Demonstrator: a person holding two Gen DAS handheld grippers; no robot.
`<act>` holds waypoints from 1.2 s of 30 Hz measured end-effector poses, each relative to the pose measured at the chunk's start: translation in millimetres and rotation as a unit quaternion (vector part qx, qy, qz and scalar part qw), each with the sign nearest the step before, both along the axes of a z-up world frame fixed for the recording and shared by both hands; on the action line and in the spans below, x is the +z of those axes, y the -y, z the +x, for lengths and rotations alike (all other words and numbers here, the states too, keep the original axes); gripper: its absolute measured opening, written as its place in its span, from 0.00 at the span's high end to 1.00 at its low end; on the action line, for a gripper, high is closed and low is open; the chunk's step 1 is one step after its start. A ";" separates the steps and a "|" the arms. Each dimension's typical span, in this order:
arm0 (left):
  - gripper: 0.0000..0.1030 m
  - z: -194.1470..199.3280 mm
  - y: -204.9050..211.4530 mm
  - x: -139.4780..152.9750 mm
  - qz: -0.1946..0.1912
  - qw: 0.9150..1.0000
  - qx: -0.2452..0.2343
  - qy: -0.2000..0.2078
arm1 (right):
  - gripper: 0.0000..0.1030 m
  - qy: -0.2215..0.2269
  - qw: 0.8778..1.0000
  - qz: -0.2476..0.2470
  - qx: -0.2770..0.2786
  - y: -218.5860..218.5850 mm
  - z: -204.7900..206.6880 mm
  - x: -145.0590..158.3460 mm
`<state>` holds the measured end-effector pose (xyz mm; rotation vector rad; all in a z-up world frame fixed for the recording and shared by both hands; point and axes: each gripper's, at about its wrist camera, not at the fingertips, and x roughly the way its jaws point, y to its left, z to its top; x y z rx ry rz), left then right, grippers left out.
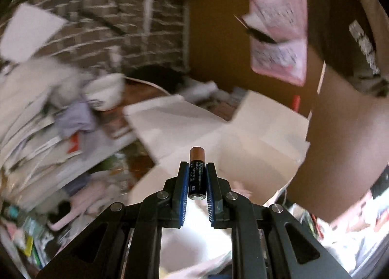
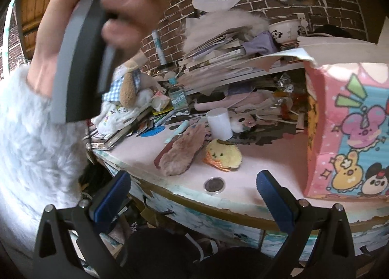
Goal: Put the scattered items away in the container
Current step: 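Lift the battery and carry it over the pink box, then open the left gripper to drop the battery into the box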
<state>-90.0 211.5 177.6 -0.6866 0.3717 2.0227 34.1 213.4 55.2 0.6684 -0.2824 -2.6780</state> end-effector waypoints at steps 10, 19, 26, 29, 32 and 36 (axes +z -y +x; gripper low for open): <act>0.92 -6.8 -61.9 -28.8 -0.121 0.993 0.001 -0.001 | 0.00 -0.001 0.999 0.006 -0.036 -12.7 0.3 5.1; 0.91 -12.6 -73.5 -55.2 -0.164 0.986 0.013 -0.001 | 0.00 0.009 0.999 -0.001 -0.044 -17.8 -2.5 3.8; 0.72 -10.8 -69.5 -51.9 -0.150 0.989 0.014 -0.007 | 0.00 0.010 0.999 -0.002 -0.050 -19.5 -2.2 3.2; 0.32 -4.8 -57.1 -38.4 -0.122 0.992 0.021 -0.032 | 0.00 0.012 0.998 -0.002 -0.053 -19.8 -3.1 2.1; 0.22 3.6 -35.6 -20.0 -0.084 0.995 0.022 -0.050 | 0.00 0.012 0.998 0.001 -0.056 -16.8 -4.6 -0.6; 0.12 17.8 2.7 3.2 -0.043 0.993 0.060 -0.094 | 0.00 0.008 0.998 0.009 -0.061 -11.6 -7.6 -4.1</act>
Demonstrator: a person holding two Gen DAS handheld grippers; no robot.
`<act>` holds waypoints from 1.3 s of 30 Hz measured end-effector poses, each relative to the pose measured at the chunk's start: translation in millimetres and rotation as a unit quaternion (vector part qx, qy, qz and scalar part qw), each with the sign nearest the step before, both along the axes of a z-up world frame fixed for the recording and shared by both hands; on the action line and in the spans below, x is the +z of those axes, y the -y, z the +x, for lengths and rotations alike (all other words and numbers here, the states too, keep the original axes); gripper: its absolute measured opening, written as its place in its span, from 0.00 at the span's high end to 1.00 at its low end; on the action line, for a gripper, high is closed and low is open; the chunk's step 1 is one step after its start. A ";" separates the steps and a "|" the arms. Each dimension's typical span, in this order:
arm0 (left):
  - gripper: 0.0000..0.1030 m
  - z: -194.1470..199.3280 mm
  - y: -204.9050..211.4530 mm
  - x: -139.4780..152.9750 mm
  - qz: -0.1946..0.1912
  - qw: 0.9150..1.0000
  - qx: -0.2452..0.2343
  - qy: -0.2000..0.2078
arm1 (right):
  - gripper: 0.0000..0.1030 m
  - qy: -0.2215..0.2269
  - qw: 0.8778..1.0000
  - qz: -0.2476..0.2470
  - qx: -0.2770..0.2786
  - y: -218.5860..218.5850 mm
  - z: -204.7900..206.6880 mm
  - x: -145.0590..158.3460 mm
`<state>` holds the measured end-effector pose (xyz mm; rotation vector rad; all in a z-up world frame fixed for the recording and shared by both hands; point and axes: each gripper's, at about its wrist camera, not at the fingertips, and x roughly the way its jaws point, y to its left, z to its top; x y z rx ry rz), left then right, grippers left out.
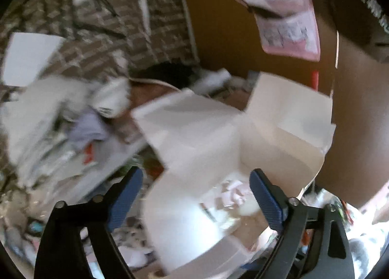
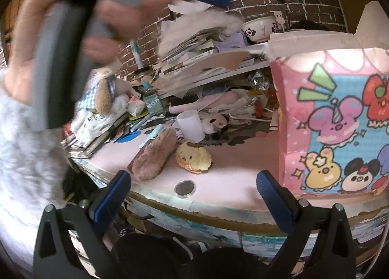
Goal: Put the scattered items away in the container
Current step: 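Open the left gripper to drop the battery into the box, then grasp the yellow plush chick with the right gripper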
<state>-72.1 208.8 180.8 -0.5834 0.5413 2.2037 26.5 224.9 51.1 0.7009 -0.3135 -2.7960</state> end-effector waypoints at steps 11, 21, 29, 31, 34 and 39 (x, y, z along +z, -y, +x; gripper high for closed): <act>0.01 28.8 131.5 -2.5 0.057 0.979 0.182 -0.075 | 0.00 -0.006 0.999 0.037 0.016 22.5 -20.6 -11.4; 0.01 17.5 228.3 -85.1 0.088 0.945 0.314 0.009 | 0.00 -0.021 0.993 0.115 0.011 45.0 -50.0 -14.8; 0.01 21.6 253.2 -125.3 0.086 0.937 0.334 0.057 | 0.02 -0.023 0.990 0.142 -0.013 52.7 -59.9 -18.9; 0.01 23.1 254.2 -126.0 0.092 0.937 0.331 0.060 | 0.10 -0.010 0.991 0.134 -0.013 50.4 -64.4 -21.8; 0.01 24.1 251.5 -123.6 0.095 0.939 0.325 0.059 | 0.30 0.008 0.990 0.141 -0.011 49.5 -71.0 -29.1; 0.01 22.2 244.2 -123.5 0.099 0.942 0.313 0.063 | 0.33 0.017 0.991 0.131 -0.017 44.7 -79.8 -38.0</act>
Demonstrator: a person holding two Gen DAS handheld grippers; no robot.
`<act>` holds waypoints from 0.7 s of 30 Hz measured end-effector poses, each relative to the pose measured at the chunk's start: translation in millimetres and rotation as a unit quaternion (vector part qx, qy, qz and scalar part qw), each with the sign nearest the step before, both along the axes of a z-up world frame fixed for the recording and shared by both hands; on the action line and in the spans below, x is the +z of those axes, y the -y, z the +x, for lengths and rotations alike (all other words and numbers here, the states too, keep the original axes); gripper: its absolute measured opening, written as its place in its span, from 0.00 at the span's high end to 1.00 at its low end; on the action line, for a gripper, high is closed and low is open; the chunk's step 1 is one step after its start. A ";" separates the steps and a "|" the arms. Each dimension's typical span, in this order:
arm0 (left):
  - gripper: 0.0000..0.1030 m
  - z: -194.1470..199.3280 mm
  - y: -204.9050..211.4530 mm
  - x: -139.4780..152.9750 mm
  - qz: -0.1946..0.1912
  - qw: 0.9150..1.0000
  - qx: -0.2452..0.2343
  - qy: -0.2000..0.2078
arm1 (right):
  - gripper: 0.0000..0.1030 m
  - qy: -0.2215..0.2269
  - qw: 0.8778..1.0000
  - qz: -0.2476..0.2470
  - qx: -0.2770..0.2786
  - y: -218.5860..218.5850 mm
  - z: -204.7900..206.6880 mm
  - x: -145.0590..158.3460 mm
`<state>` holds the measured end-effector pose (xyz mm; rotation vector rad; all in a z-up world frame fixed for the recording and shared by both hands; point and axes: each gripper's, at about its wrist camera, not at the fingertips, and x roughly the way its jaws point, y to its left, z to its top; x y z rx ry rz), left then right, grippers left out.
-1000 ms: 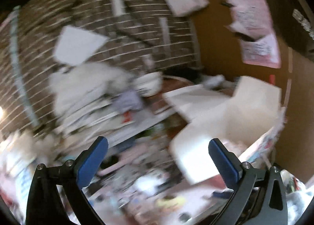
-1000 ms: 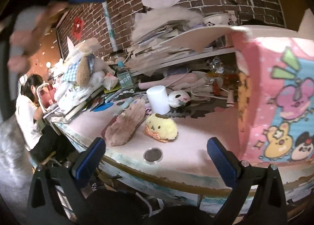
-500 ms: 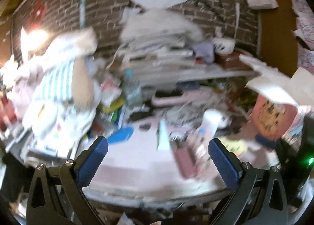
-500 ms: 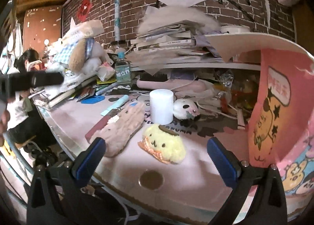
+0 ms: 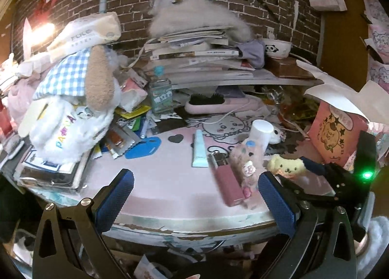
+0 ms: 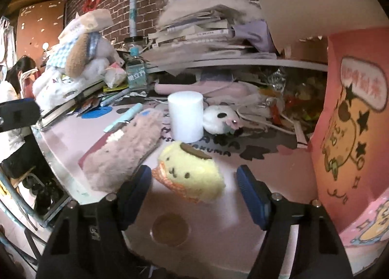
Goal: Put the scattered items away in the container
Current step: 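Grasp the yellow plush chick with the right gripper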
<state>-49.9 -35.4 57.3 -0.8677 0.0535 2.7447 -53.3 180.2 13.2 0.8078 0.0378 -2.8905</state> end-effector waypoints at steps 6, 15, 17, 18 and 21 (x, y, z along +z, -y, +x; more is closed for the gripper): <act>0.01 -3.6 -9.8 -6.9 -0.009 1.000 -0.005 0.012 | 0.56 -0.010 1.000 0.020 0.013 6.3 -1.3 -1.1; 0.01 -3.6 -13.0 -8.3 -0.010 1.000 -0.007 0.016 | 0.69 -0.045 0.997 0.052 0.021 14.4 8.9 4.9; 0.01 -3.5 -12.1 -8.6 -0.009 1.000 -0.007 0.017 | 0.69 -0.059 0.996 0.060 0.021 16.5 12.9 9.7; 0.01 -3.6 -11.9 -8.6 -0.009 1.000 -0.006 0.017 | 0.69 -0.066 0.996 0.063 0.022 17.6 15.4 13.0; 0.01 -3.9 -11.7 -8.8 -0.009 1.000 -0.004 0.018 | 0.69 -0.082 0.994 0.058 0.030 19.1 23.1 23.9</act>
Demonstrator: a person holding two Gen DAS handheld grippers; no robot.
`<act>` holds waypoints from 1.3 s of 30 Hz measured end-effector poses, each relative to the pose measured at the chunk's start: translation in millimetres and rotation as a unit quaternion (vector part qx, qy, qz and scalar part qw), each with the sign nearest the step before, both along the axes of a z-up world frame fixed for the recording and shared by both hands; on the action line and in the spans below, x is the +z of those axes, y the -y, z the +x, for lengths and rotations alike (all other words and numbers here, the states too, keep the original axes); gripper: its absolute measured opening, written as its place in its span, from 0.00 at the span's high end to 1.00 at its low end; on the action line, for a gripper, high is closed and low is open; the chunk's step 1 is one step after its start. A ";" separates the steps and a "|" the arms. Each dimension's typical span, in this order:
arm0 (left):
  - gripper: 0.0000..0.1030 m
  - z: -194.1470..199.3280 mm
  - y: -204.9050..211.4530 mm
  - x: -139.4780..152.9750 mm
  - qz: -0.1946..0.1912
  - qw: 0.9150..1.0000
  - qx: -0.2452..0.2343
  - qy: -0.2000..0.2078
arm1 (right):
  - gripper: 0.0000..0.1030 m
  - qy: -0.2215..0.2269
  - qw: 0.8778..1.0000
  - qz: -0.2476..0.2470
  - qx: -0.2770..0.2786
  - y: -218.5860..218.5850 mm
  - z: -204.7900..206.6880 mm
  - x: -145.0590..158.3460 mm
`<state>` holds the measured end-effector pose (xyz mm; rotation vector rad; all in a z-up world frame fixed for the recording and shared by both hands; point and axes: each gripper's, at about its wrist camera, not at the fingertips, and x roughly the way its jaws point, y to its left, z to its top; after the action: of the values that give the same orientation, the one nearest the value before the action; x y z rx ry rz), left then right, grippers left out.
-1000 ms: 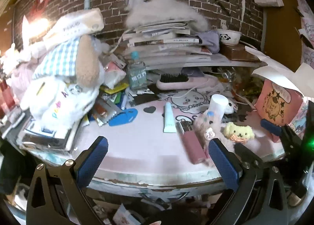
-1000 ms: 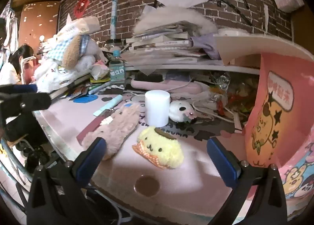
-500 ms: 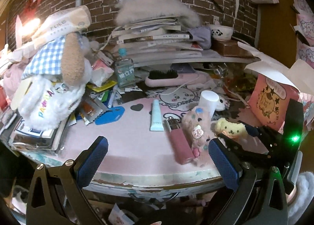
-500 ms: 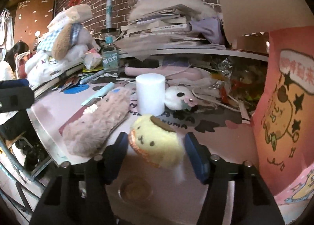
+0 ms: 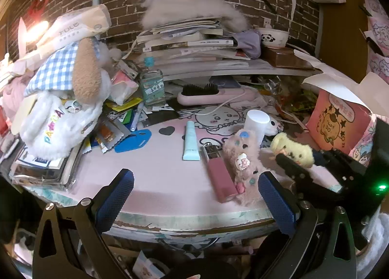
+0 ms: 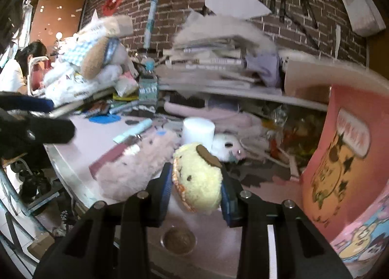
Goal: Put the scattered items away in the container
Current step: 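Grasp the yellow plush chick with the right gripper, then lift the chick and carry it over the pink box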
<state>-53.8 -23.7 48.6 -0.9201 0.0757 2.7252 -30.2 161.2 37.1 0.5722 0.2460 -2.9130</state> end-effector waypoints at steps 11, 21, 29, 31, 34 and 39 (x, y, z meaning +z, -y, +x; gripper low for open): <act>0.01 -2.1 6.1 -1.7 -0.010 1.000 0.017 0.005 | 0.69 -0.054 0.992 -0.068 0.089 0.9 31.6 63.1; 0.01 -1.2 3.5 -3.0 -0.013 1.000 0.013 0.008 | 0.69 -0.108 0.993 -0.054 0.017 -21.7 54.0 119.9; 0.01 -3.3 -6.2 -3.3 -0.013 1.000 0.001 0.008 | 0.69 -0.059 0.988 -0.027 -0.137 -94.7 39.0 140.8; 0.01 -3.6 -8.2 -3.3 -0.013 1.000 -0.002 0.008 | 0.69 -0.027 0.986 -0.024 -0.163 -113.8 30.0 142.2; 0.01 -3.3 -9.9 -3.2 -0.014 1.000 -0.006 0.007 | 0.69 0.014 0.983 -0.006 -0.185 -135.5 17.2 139.5; 0.01 -4.2 -10.2 -2.6 -0.017 1.000 -0.008 0.008 | 0.69 0.092 0.980 0.030 -0.172 -161.1 -8.5 136.1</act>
<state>-58.0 -13.5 45.9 -0.9447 0.1255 2.7092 -38.7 322.3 173.2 0.9794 0.2302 -3.1585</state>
